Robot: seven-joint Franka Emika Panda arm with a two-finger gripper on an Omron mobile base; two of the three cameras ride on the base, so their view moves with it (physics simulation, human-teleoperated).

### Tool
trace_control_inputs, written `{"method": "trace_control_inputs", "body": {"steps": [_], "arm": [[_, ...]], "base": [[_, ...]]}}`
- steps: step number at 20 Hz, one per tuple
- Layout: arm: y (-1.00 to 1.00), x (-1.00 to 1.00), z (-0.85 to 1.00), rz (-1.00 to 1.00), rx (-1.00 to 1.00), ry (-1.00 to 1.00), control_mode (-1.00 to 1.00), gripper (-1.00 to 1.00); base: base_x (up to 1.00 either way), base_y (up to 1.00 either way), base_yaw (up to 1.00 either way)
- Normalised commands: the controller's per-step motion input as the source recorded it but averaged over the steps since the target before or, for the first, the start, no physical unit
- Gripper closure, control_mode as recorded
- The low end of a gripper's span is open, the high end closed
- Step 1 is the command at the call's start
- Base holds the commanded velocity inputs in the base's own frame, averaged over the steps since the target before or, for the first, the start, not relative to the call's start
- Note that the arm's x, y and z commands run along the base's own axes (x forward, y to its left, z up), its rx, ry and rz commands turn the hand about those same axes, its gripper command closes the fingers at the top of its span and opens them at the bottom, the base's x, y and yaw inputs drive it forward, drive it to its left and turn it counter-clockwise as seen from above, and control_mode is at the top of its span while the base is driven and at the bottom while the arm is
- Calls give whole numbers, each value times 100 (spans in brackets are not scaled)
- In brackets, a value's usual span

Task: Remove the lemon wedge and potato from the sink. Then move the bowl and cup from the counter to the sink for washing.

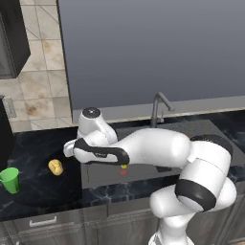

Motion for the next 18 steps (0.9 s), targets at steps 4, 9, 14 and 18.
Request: {"method": "trace_control_inputs", "body": {"steps": [4, 9, 14, 18], "arm": [[-29, -5, 4, -4, 0, 0, -100, -100], [-28, -2, 2, -4, 0, 0, -100, -100], [-27, 0, 0, -5, 0, 1, -100, -100], [-27, 0, 0, -5, 0, 3, -100, -100]], "base": [[0, 0, 0], [0, 0, 0], [0, 0, 0], [0, 0, 0]]}}
